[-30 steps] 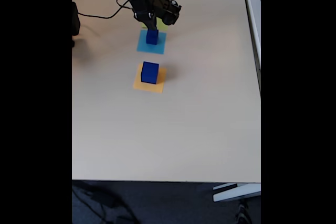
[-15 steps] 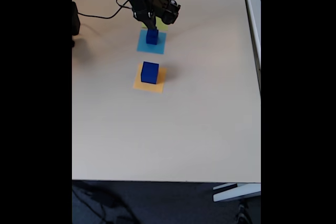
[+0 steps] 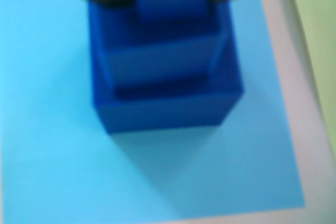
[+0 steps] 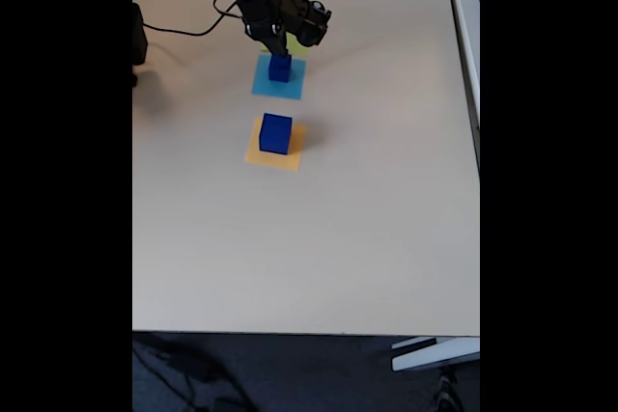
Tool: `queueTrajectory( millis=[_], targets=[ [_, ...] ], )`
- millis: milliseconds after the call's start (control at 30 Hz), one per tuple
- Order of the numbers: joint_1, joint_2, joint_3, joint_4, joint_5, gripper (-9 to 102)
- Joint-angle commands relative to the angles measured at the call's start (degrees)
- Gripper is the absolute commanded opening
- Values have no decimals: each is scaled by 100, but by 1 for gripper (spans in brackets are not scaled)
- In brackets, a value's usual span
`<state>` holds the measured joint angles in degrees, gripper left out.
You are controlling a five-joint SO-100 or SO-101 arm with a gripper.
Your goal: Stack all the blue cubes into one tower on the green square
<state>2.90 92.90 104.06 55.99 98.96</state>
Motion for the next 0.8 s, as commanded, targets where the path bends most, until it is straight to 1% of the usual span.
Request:
queueTrajectory(
  millis=[0, 533, 600, 700, 767],
  targets=[
    [26, 475, -18, -79, -26, 5],
    [26, 396, -220, -70, -211, 11],
    [9, 264, -562, 193, -255, 12],
    [-35, -70, -1450, 800, -352, 12],
    [-44, -255, -2039, 1002, -501, 14]
  ],
)
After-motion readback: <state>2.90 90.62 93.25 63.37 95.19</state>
